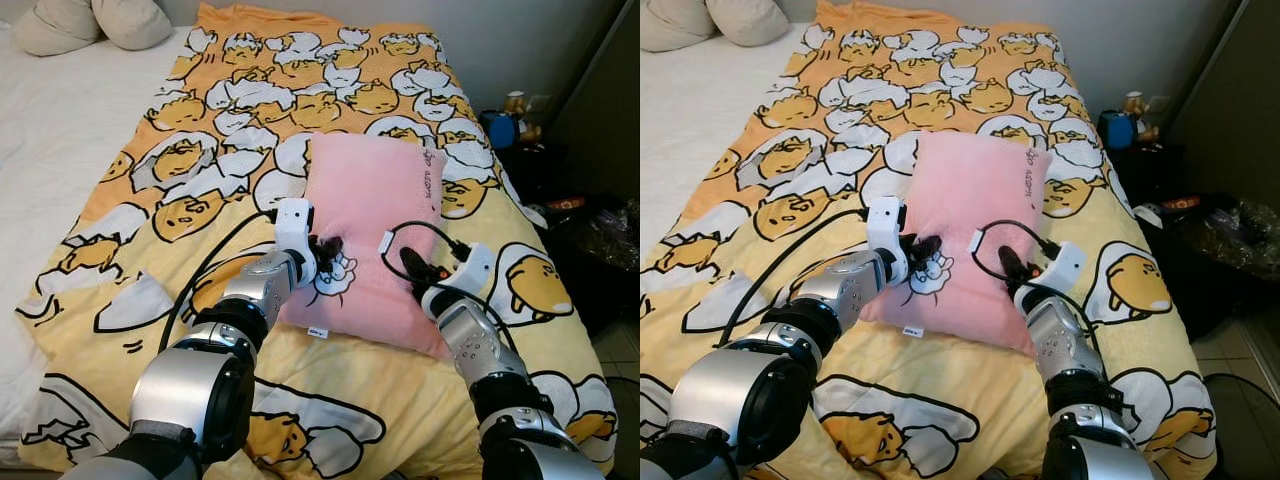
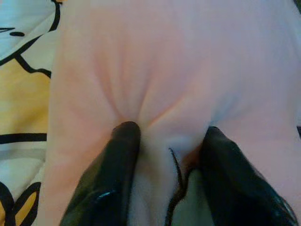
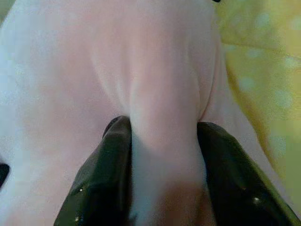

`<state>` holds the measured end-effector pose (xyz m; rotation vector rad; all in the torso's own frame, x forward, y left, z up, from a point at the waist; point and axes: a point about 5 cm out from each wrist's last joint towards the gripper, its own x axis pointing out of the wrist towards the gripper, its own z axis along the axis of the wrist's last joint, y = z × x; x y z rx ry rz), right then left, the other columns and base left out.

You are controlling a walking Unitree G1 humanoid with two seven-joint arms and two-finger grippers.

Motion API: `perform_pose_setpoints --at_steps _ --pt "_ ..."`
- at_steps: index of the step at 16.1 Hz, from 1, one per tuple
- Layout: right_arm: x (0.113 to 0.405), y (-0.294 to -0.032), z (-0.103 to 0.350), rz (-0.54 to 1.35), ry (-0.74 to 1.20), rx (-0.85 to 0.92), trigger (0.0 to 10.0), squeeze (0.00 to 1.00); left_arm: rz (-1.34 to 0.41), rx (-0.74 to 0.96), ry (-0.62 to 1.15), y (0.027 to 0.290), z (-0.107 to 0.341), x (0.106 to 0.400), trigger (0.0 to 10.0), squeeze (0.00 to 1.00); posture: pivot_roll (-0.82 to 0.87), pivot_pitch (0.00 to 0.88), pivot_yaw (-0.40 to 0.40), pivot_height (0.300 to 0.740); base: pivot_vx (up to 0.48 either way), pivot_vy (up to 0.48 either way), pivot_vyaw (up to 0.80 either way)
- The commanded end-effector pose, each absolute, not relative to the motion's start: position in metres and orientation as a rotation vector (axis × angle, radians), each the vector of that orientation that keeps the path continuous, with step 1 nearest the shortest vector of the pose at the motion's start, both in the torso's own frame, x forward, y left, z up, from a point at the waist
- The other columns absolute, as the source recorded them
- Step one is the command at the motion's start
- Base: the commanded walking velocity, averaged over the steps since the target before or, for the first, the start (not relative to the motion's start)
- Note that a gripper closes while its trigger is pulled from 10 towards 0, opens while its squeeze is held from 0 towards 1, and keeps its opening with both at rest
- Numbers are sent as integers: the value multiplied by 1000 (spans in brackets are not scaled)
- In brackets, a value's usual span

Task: Clean up the room

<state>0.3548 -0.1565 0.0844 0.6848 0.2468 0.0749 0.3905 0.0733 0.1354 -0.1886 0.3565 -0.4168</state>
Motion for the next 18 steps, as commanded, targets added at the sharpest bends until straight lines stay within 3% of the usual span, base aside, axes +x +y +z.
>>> perform_pose_setpoints --at_steps 1,9,12,15,18 --pt "341 -158 59 40 359 675 0 0 -363 -207 396 84 122 387 0 0 -118 131 -14 740 0 0 0" --pt "346 -160 67 22 316 636 0 0 -391 -197 269 80 144 395 0 0 -116 101 -13 740 0 0 0" --pt "353 -146 106 130 171 576 0 0 -483 -127 115 74 173 401 0 0 -110 62 -16 740 0 0 0" --pt "359 -165 151 103 -1 564 0 0 -512 -151 -32 81 209 408 0 0 -91 0 -14 740 0 0 0" --pt "360 -181 191 100 -137 516 0 0 -531 -150 -155 88 245 413 0 0 -94 0 -9 740 0 0 0"
